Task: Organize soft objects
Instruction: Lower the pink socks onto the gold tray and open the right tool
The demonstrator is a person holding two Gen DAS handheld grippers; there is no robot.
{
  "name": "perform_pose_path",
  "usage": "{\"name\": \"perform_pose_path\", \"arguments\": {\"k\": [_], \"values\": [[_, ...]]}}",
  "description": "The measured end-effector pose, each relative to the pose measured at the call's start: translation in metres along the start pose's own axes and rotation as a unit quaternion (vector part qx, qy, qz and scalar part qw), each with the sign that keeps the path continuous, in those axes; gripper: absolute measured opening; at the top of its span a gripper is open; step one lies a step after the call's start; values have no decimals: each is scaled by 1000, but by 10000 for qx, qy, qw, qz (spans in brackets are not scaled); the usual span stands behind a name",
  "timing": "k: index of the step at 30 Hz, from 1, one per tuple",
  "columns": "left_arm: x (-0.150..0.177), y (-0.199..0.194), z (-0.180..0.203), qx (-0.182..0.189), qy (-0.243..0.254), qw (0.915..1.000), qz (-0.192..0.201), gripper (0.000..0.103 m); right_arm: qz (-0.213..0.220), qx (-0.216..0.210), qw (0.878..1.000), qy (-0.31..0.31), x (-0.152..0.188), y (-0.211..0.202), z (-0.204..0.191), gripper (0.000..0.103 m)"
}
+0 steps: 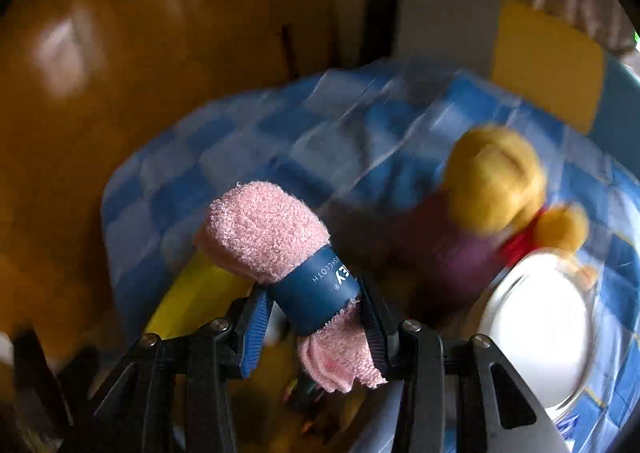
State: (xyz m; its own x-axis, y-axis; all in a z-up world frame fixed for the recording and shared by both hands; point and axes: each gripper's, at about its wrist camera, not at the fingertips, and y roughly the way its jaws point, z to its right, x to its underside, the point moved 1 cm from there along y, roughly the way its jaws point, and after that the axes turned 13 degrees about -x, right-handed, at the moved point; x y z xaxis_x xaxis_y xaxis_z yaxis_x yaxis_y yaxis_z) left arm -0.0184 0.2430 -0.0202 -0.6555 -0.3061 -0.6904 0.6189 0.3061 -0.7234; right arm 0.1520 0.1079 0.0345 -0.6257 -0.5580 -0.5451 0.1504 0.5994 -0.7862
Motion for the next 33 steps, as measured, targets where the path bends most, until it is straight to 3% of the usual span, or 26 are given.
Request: {"name": "perform_pose_path", "arguments": {"k": [6,9,16,21,25,30,33], "values": [[-1,-1,-28,-361,-360,9987,19,89,-499,-155,9982,293,66,41,-26,43],[1,-3,-35,-418,-410,9983,29,89,-609,-137,9976,308,83,53,-39,43],[7,-9,-28,-367,-301,9989,48,89,-730,811,9940,117,104,70,-41,43],[9,-14,-18,-265,-160,9995,88,89,-626,1169,9906,323,108,71,-23,45],[11,-16,-11,-196,-56,9997,93,89,-454,1018,9927,452,108,62,-20,47],[13,-19,-3,-142,48,9998,88,89,-63,892,9952,385,107,41,-27,63],[14,-20,1,-117,106,9998,87,89,128,800,9960,369,109,28,-29,64]]}}
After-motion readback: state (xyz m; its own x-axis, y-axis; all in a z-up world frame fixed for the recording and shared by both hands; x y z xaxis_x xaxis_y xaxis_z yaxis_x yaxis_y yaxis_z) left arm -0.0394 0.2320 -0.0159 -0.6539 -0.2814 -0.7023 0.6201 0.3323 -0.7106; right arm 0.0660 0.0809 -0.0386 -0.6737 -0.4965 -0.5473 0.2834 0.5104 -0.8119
